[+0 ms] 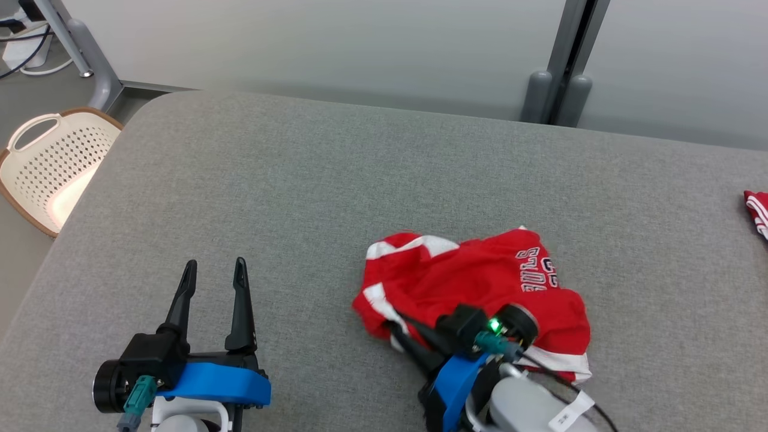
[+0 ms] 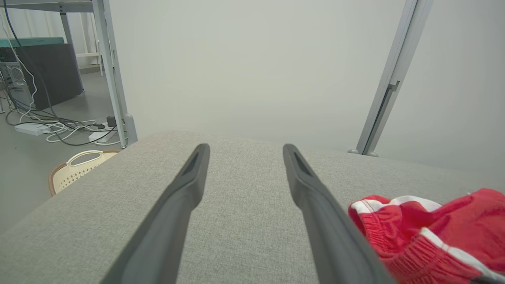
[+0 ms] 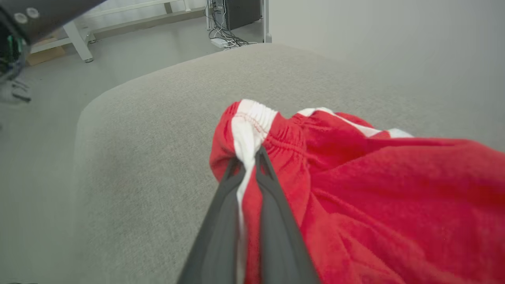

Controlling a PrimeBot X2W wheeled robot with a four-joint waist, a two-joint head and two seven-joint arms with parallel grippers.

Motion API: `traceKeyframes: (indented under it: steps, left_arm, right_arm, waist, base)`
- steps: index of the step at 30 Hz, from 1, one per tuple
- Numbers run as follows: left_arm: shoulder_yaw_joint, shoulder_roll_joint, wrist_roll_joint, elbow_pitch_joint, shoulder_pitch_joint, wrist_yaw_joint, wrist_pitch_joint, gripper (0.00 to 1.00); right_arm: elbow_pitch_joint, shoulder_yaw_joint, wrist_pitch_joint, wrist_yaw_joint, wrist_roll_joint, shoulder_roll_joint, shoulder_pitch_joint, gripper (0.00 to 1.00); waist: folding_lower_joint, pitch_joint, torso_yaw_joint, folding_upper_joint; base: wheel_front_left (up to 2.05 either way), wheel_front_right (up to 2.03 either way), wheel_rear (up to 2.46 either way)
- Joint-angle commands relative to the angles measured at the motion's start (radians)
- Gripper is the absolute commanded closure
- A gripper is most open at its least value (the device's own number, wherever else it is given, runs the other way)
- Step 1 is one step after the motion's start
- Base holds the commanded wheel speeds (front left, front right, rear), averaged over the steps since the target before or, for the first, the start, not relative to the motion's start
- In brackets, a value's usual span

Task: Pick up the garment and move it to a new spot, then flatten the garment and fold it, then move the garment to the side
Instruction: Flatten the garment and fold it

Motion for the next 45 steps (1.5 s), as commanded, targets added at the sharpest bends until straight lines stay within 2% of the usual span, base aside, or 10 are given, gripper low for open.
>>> traceKeyframes:
  steps: [1,3,4,5,6,12,16,27,36,45]
  left_arm:
    - [-0.001,-0.001,-0.006,-0.003,-0.007,0.003,-0.005,0.0]
    - [0.001,-0.001,-0.007,-0.001,-0.01,0.005,-0.005,0.0]
    - [0.001,-0.001,-0.008,0.001,-0.011,0.004,-0.005,0.0]
    - [0.002,-0.001,-0.008,0.004,-0.012,0.004,-0.005,0.0]
    - [0.002,-0.001,-0.008,0.005,-0.013,0.003,-0.005,0.0]
    - [0.013,-0.001,-0.003,0.005,-0.001,0.004,-0.005,0.0]
    - [0.021,-0.001,0.002,0.0,0.013,0.005,-0.005,0.0]
    - [0.038,-0.001,0.02,-0.017,0.041,0.003,-0.005,0.0]
    - [0.053,-0.001,0.034,-0.013,0.062,-0.008,-0.005,0.0]
    - [0.056,-0.001,0.044,-0.008,0.072,-0.016,-0.005,0.0]
  right_arm:
    - [-0.002,0.016,-0.003,0.0,0.015,0.009,0.014,1.0]
    - [-0.009,0.06,-0.003,0.0,0.031,0.011,0.028,0.72]
    - [-0.014,0.076,-0.003,0.0,0.039,0.012,0.031,0.5]
    - [-0.028,0.096,-0.003,0.0,0.052,0.012,0.035,0.07]
    - [-0.04,0.105,-0.003,0.0,0.059,0.013,0.035,0.0]
    - [-0.102,0.057,-0.003,0.0,0.038,0.011,0.025,0.0]
    - [-0.174,-0.016,-0.003,0.0,0.006,-0.031,0.051,0.0]
    - [-0.361,-0.4,-0.003,0.0,-0.077,-0.13,0.218,0.0]
    - [-0.476,-0.647,-0.003,0.0,-0.129,-0.095,0.414,0.0]
    - [-0.539,-0.752,0.006,0.0,-0.178,-0.041,0.534,0.0]
  waist:
    - [0.0001,0.001,-0.002,0.0]
    - [0.0001,0.001,-0.011,0.0]
    - [0.0001,0.0,-0.015,0.0]
    - [0.0001,-0.002,-0.021,0.0]
    - [0.0001,-0.004,-0.027,0.0]
    - [0.0001,-0.024,-0.079,0.0]
    - [0.0001,-0.038,-0.115,0.0]
    - [0.0001,-0.054,-0.18,0.0]
    - [0.0001,-0.074,-0.202,0.0]
    - [0.0001,-0.082,-0.207,0.0]
  base:
    - [0.0,0.0,0.0]
    - [0.0,0.0,0.0]
    - [0.0,0.0,0.0]
    - [0.0,0.0,0.0]
    - [0.0,0.0,0.0]
    - [0.0,0.0,0.0]
    - [0.0,0.0,0.0]
    - [0.0,0.0,0.0]
    - [0.0,0.0,0.0]
    - [0.0,0.0,0.0]
